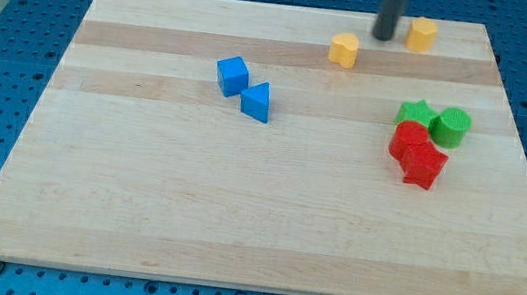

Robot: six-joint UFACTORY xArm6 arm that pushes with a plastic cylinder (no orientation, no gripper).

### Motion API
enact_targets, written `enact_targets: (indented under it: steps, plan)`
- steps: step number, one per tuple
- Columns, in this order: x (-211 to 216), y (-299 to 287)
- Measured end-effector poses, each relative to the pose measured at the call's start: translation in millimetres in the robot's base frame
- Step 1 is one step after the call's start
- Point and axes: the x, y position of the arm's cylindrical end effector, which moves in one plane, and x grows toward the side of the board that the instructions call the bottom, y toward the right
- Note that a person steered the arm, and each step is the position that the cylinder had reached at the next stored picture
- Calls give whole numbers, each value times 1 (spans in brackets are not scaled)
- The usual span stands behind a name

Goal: Move the red blocks toward the yellow blocks

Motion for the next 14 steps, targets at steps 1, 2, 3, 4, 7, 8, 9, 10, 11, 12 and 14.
enact_targets:
  steps: [1,2,3,4,7,8,9,10,11,12,14]
  plan:
    - [-18,-104]
    - [69,-124]
    - [75,-73]
    - [60,0]
    - [125,149]
    - [222,137]
    - [230,73]
    - [186,-10]
    - [183,-37]
    - [226,-63]
    - [97,-59]
